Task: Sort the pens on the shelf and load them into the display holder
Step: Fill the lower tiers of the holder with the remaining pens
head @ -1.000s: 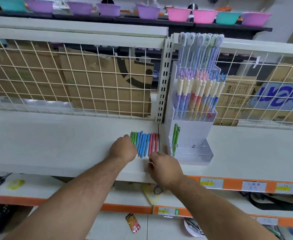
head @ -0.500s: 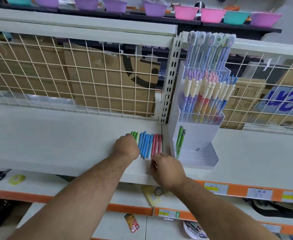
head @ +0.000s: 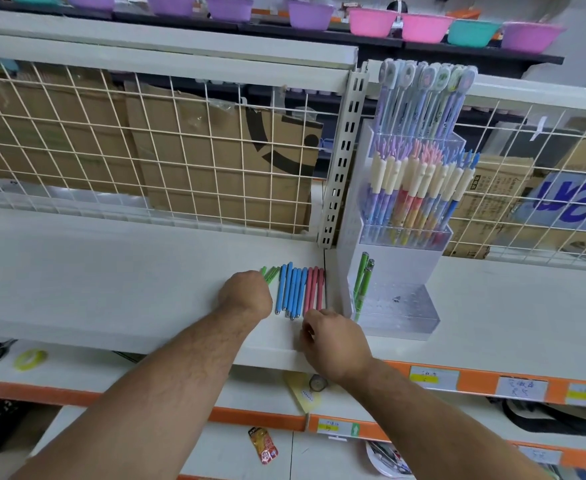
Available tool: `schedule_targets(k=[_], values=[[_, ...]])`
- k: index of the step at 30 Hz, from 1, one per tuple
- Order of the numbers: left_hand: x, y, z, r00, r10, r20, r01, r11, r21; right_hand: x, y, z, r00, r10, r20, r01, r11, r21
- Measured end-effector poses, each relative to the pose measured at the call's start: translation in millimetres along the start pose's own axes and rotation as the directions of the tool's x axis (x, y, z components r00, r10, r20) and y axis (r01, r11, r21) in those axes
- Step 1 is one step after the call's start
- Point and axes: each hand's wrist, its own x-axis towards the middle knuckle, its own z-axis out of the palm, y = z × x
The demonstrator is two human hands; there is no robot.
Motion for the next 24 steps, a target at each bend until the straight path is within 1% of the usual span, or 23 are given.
schedule_targets(k=[2,8,10,12,14,16,17,18,20,21,22,24], values=[[1,-1,-2,1.000,0.003,0.019,-0.004,0.999,0.041,0,0,1,1.000,0.003,0.001,-0.003,1.000,-0.003],[1,1,-7,0.997,-0.017,0.077,0.012,0.998,0.069,0,-2,0,1.000,0.027,-0.005,-0.027,1.000,-0.003],[1,2,-7,0.994,0.009,0.111,-0.020,0.994,0.105,-1,-4,0,1.000,0.027,-0.009,-0.027,1.000,-0.001],[0,-2,-7,0.992,0.033,0.122,-0.044,0.995,0.094,-1,-5,-2,0.999,0.034,-0.015,-0.034,0.999,-0.002],[0,-8,-6,0.996,0.039,0.077,-0.038,0.999,-0.012,-1,-7,-3,0.999,0.047,-0.027,-0.048,0.999,-0.008],[-1,-10,-6,0.999,0.037,0.025,-0.031,0.980,-0.197,1,-9,-5,0.995,0.081,-0.056,-0.080,0.997,0.020],[-3,-9,-7,0.999,0.025,0.038,-0.012,0.955,-0.297,3,-11,-6,0.991,0.113,-0.072,-0.108,0.992,0.065],[-5,-8,-8,0.997,0.019,0.069,0.011,0.910,-0.415,5,-13,-8,0.984,0.156,-0.084,-0.144,0.981,0.132],[-14,-4,-7,0.986,0.069,0.154,0.048,0.761,-0.646,10,-18,-12,0.957,0.273,-0.094,-0.234,0.924,0.301],[-20,-2,-7,0.976,0.114,0.186,0.055,0.696,-0.716,13,-19,-15,0.938,0.335,-0.095,-0.276,0.882,0.382],[-28,-1,-7,0.966,0.156,0.206,0.056,0.651,-0.757,15,-19,-17,0.919,0.384,-0.094,-0.304,0.838,0.452],[-40,0,-6,0.947,0.231,0.222,0.045,0.588,-0.807,19,-19,-22,0.890,0.450,-0.074,-0.338,0.759,0.556]])
